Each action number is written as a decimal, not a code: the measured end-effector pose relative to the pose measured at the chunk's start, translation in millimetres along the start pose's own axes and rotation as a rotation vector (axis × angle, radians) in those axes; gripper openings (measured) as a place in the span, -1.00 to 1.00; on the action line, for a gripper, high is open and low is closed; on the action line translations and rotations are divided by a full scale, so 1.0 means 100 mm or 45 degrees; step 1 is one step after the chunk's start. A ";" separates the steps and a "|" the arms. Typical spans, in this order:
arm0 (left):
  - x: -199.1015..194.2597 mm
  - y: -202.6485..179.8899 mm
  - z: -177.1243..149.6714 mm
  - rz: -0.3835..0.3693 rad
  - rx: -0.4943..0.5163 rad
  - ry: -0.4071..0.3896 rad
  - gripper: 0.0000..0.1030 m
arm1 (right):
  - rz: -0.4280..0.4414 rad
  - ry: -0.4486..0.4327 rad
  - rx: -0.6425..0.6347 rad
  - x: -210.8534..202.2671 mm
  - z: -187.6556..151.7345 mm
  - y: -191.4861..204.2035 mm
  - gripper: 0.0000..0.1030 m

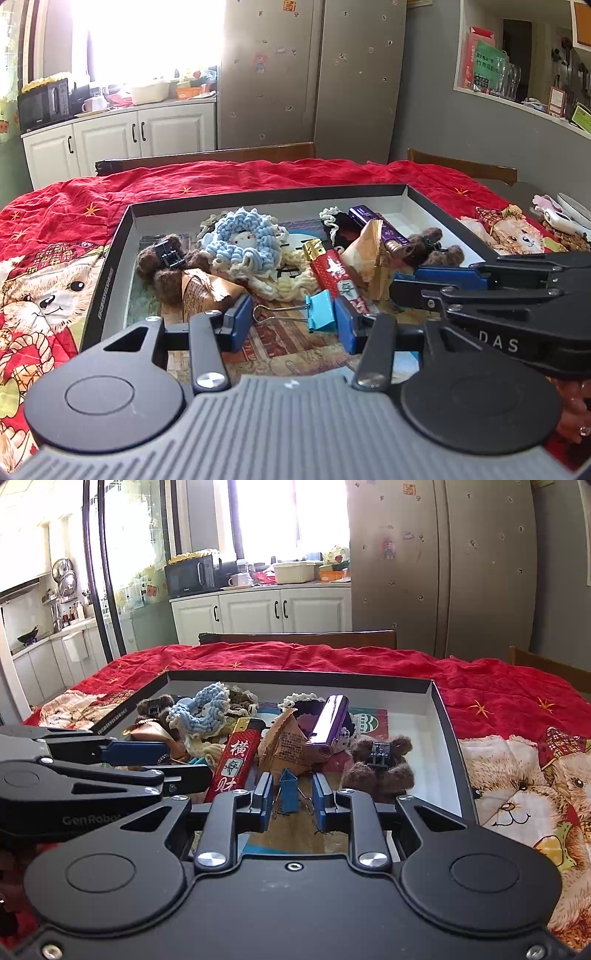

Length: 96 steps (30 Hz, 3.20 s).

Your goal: Organize objects

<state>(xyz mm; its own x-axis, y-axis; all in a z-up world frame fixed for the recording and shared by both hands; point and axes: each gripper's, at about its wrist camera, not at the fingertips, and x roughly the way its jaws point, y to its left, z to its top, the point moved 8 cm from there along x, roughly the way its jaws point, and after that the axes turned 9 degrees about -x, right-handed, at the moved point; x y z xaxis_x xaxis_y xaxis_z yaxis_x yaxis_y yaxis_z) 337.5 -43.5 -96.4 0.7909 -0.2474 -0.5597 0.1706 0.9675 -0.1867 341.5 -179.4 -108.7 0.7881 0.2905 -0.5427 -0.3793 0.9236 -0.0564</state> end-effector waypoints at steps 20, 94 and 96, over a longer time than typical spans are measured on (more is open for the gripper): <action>0.05 0.01 -0.03 0.019 0.015 0.014 0.06 | 0.006 0.009 -0.003 0.05 -0.02 0.00 -0.57; -1.90 -0.22 -0.28 0.186 -0.062 -0.084 1.00 | -0.036 -0.150 -0.047 -2.15 0.09 0.50 0.68; -1.96 -0.22 -0.34 0.194 -0.072 -0.080 1.00 | -0.040 -0.162 -0.070 -2.27 0.06 0.57 0.69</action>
<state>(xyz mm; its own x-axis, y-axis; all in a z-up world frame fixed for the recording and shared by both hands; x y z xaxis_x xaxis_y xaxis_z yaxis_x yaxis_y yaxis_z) 158.3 -18.3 -10.2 0.8404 -0.0931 -0.5338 0.0143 0.9886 -0.1499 144.1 -191.4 15.7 0.8538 0.2942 -0.4295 -0.3766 0.9186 -0.1194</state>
